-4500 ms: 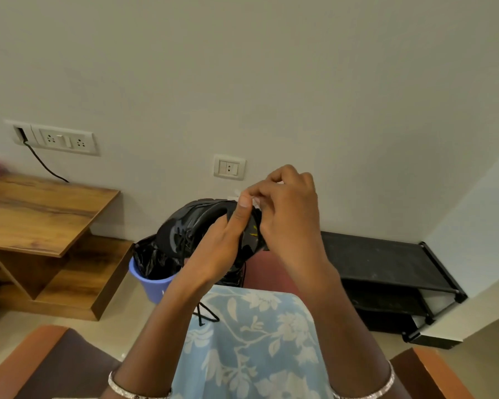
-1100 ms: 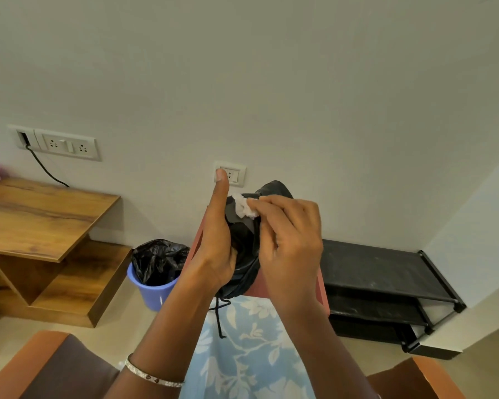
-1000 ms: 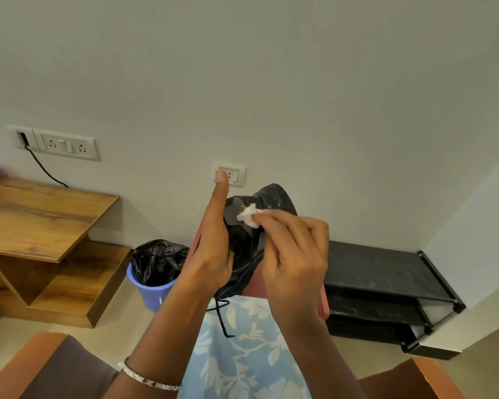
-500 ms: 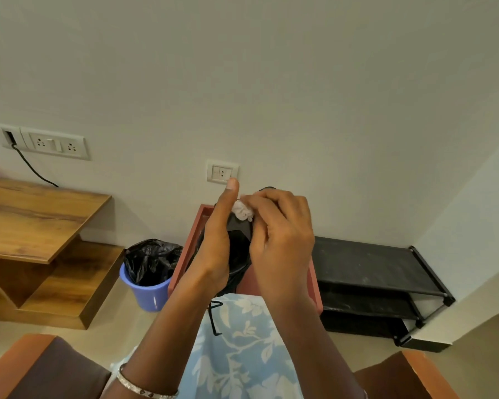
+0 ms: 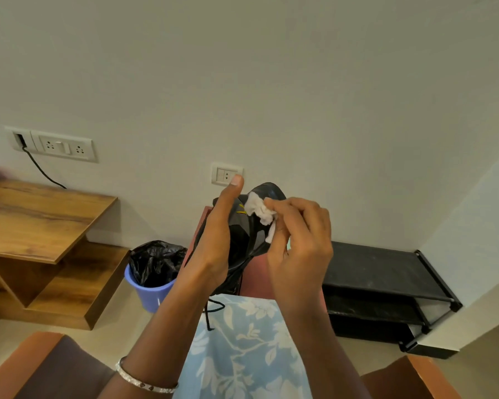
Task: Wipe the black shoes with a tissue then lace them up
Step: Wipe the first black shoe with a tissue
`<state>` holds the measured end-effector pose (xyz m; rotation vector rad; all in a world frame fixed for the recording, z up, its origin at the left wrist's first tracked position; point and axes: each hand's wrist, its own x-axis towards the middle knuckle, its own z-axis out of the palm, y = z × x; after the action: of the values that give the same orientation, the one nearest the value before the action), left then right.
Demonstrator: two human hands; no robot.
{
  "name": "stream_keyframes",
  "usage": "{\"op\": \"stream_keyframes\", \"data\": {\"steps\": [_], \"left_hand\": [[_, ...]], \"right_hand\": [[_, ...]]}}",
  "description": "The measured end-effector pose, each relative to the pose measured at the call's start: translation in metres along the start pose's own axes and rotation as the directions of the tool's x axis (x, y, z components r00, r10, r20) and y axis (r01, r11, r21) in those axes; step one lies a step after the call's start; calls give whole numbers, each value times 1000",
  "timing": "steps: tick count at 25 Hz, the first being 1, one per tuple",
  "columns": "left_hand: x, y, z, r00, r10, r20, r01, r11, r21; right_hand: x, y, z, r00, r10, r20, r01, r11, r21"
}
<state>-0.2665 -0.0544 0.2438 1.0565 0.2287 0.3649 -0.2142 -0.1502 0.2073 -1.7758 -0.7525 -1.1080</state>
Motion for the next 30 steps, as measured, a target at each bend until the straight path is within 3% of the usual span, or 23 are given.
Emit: {"op": "stream_keyframes", "data": {"steps": [6, 11, 16, 20, 27, 30], "left_hand": [[-5, 10, -6, 999, 31, -24, -32, 999, -19], [-3, 12, -9, 997, 15, -70, -19, 998, -56], [-4, 8, -6, 1000, -20, -12, 19, 997, -76], [-1, 7, -12, 999, -35, -40, 32, 996, -77], [1, 4, -9, 1000, 11, -30, -9, 997, 80], [0, -1, -6, 996, 93, 5, -93, 983, 156]], "right_hand": [[-13, 5, -9, 996, -83, 12, 83, 996, -7], [-30, 9, -12, 998, 10, 60, -16, 994, 108], [16, 2, -8, 1000, -8, -1, 8, 993, 116], [-17, 14, -7, 999, 18, 35, -23, 990, 142], [-2, 11, -6, 996, 53, 77, -64, 987, 149], [27, 9, -6, 983, 41, 177, -67, 987, 146]]}}
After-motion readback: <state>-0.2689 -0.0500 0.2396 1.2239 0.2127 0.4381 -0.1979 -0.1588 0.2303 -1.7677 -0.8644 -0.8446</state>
